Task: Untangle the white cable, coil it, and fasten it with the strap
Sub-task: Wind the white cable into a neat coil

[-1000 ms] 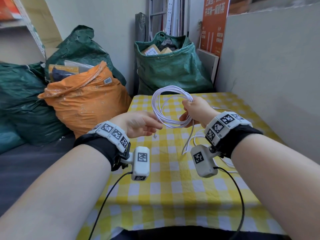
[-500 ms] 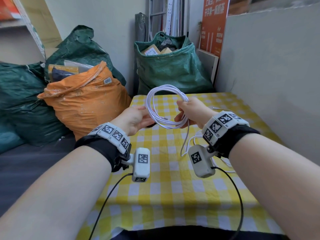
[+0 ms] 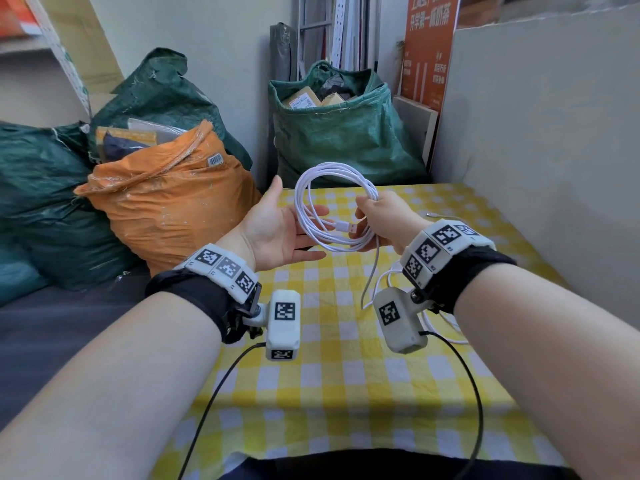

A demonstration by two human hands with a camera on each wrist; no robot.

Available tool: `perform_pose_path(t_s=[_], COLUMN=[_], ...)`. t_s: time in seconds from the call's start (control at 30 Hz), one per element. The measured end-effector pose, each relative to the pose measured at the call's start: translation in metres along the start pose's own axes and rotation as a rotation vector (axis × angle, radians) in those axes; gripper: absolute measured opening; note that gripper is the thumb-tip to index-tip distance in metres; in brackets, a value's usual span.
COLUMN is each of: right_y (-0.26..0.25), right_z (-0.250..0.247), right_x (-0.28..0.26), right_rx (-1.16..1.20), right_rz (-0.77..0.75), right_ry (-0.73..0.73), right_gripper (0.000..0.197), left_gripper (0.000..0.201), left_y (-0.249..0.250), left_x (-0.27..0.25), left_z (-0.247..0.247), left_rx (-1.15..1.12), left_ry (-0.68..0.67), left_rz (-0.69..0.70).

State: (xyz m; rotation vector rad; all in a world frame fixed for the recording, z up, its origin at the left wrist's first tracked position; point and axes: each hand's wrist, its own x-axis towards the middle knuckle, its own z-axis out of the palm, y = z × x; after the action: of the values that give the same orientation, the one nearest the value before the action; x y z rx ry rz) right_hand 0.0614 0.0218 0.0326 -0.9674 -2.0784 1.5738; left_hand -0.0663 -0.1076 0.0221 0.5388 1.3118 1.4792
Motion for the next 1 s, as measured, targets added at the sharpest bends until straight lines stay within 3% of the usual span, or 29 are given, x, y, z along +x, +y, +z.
perform_pose_path(t_s=[0.07, 0.2, 0.23, 0.6, 0.8, 0.9, 1.0], right_y=[0.0, -0.001, -0.001, 0.001, 0.003, 0.006, 0.008], right_z=[0.0, 0.002, 0.002, 0.002, 0.002, 0.003, 0.003], right_x=[0.001, 0.002, 0.002, 0.008, 0.012, 0.013, 0.013], right_rx=[-0.001, 0.008, 0.009, -0.037, -0.031, 0.036, 0.272], right_rz=[0.0, -0.005, -0.005, -0.003, 0.0, 0.031, 0.101], right_ry=[0.009, 0.009, 0.008, 0.072, 0.117, 0.123, 0.075], right_gripper=[0.031, 0.03, 0.03, 0.036, 0.039, 0.038, 0.031], left_gripper=[0.079, 0.015, 0.007, 0.005, 0.007, 0.006, 0.007], left_y=[0.001, -0.002, -0.002, 0.001, 0.009, 0.01, 0.009], left_x=[-0.001, -0.003, -0.002, -0.001, -0.007, -0.006, -0.002], left_z=[0.002, 0.009, 0.009, 0.011, 0.014, 0.017, 0.018], left_rx=[0.065, 0.276, 0.296, 0.279, 0.358, 0.338, 0.246], left_ry=[-0.001, 0.06, 0.066, -0.026, -0.072, -0.059, 0.013], left_rz=[0.005, 0.105, 0.123, 0.134, 0.045, 0.072, 0.131])
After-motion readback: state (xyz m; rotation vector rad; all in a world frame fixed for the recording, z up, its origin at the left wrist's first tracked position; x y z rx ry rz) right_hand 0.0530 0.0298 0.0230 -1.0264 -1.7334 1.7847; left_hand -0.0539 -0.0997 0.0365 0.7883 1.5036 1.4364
